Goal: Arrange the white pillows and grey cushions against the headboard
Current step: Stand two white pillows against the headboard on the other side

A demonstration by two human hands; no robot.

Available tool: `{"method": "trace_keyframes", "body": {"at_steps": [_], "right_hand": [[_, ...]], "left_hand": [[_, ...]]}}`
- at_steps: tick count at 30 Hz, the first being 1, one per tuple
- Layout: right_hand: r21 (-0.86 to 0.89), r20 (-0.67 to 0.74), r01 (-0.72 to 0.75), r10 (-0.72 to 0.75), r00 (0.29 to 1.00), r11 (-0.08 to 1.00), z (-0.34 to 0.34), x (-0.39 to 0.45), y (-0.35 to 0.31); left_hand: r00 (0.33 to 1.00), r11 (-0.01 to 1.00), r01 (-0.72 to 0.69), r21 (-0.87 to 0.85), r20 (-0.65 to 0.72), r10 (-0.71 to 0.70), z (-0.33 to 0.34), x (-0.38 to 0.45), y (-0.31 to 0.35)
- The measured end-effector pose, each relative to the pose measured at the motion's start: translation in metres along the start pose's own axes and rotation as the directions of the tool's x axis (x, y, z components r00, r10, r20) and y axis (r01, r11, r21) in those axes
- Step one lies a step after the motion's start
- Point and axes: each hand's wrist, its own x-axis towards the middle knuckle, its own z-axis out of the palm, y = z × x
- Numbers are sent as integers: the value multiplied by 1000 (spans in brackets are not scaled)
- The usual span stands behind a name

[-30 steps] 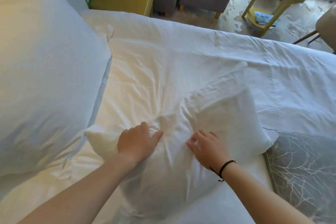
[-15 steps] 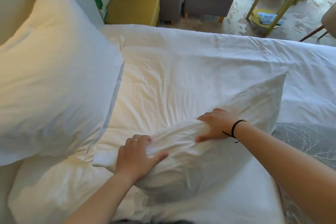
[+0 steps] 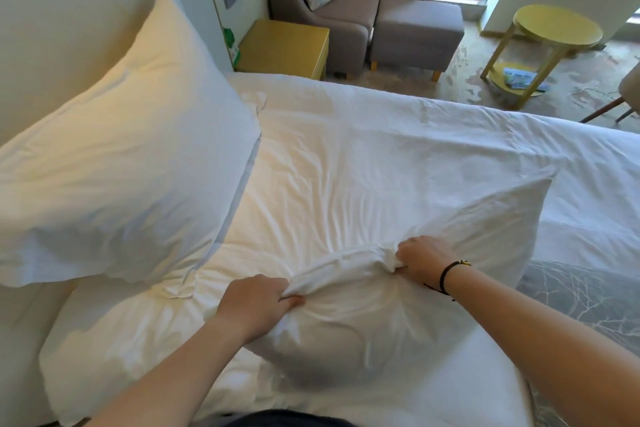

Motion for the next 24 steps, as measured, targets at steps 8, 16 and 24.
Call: {"method": "trace_keyframes", "body": {"at_steps": [8,16,24], "right_hand": [[240,-222,-172,226,948,955,-38,-6,-3],[394,-453,-9,203,868,919,-147,45,-49],[186,-600,111,23,800,976,-274,180,-153]], "left_hand": [[970,990,-56,-127,-241,24,-41,-14,-2],[840,817,-227,-530,-531,-111,-93,-31,-49],[784,692,-150,-706,-511,-352,-101,-1,-151]]}}
